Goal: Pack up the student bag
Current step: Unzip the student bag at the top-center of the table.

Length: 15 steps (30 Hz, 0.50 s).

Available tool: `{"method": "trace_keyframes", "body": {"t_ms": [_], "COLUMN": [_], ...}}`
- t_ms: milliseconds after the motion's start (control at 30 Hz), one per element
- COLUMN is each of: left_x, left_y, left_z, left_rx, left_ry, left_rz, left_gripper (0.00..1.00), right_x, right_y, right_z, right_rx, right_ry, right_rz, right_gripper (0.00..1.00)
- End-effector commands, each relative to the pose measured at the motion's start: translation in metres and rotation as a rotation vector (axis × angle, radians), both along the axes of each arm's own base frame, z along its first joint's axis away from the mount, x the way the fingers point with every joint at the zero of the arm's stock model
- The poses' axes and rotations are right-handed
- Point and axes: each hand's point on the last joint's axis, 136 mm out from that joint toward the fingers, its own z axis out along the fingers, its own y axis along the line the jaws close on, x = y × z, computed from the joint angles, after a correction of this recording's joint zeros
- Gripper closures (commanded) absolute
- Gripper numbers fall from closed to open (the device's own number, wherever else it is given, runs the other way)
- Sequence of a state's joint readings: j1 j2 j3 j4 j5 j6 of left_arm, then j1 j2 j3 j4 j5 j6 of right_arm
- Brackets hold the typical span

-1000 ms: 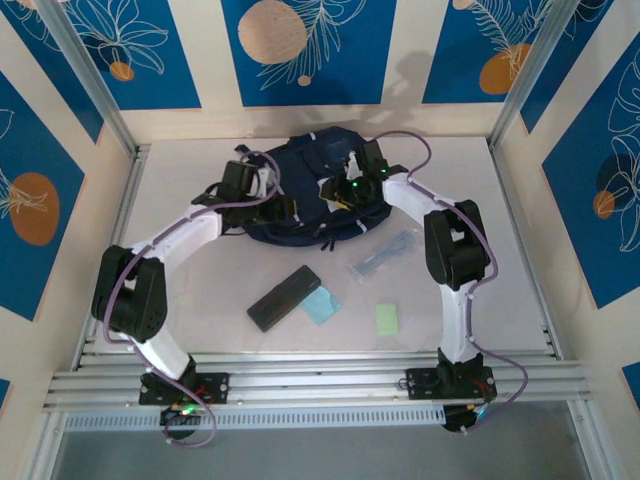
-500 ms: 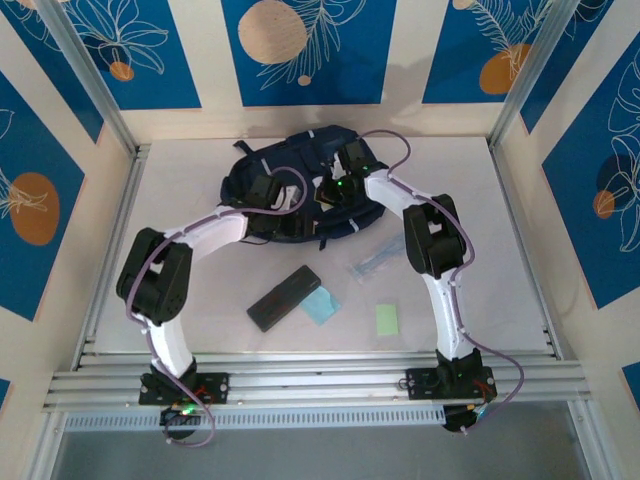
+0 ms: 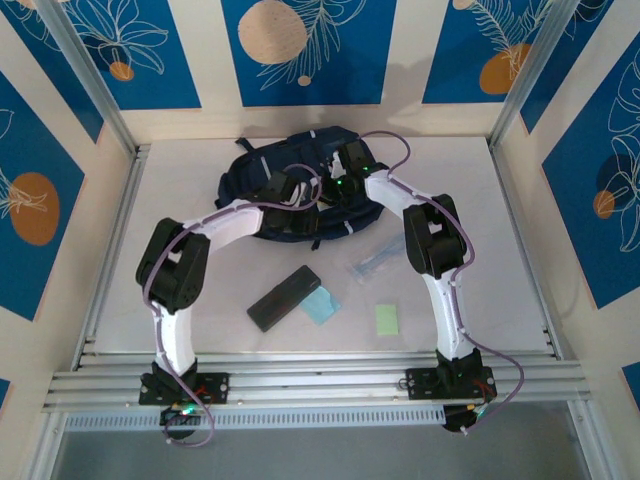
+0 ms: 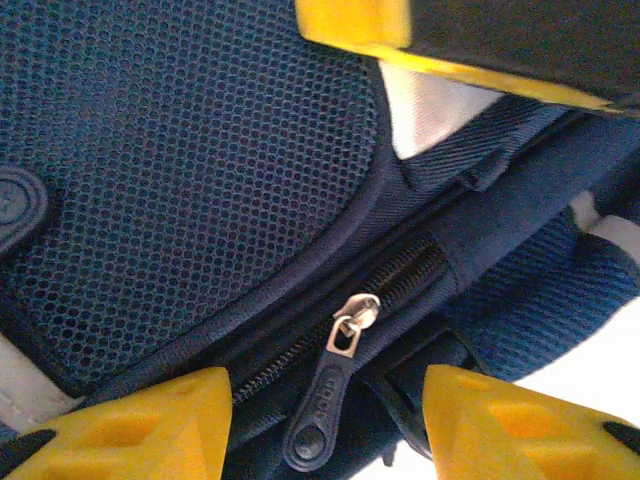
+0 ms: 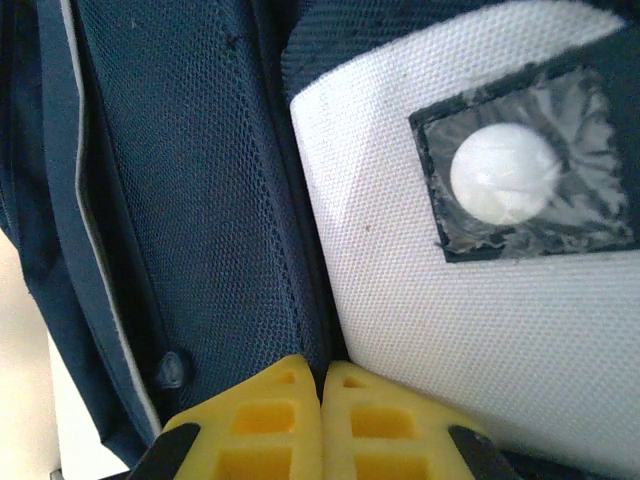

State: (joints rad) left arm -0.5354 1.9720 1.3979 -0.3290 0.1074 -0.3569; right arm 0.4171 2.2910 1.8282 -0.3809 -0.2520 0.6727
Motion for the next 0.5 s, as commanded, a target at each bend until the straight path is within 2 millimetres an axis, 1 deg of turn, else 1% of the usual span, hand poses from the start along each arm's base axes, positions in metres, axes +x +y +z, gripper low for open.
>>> {"method": "trace_keyframes", "body": {"t_ms": [0,67,133,267,367,400,467], "left_x": [0.008,0.008,0.009,0.010,0.006,0.006,0.004], "left_y": [0.002,-0.002,-0.005,-0.008,-0.012,-0.013,-0.012], "left_z": [-0.019,-0.025,-0.034,-0.056,-0.065,-0.066,-0.066], "left_rx": [0.075,0.074,0.083,0.105,0.093,0.090,0.094], "left_ry": [-0.006,0.005,0.013,0.071,0.106,0.111,0.113], "left_rz": [-0.012,-0.019,-0.024,-0.028,-0.037,-0.040,-0.045], "left_gripper": [0.54,0.63,0.66,0.66,0.66,0.69,0.81], "right_x": [-0.020,-0.021,-0.022,-0.023,-0.022,-0.023,-0.022], "right_y": [0.018,0.020,0.020,0.019,0.016,0.015,0.012], "right_z": [0.028,0.030,0.030,0.029,0.029,0.028,0.026], "right_rx": [0.078,0.077,0.080,0.078,0.074,0.070,0.063], "right_ry": [0.019,0.014,0.015,0.019,0.016,0.017,0.016], "right_rz": [0.059,0.065,0.065,0.062,0.053,0.050,0.042], "right_gripper": [1.00,1.00,1.00,1.00,1.00,1.00,1.00]}}
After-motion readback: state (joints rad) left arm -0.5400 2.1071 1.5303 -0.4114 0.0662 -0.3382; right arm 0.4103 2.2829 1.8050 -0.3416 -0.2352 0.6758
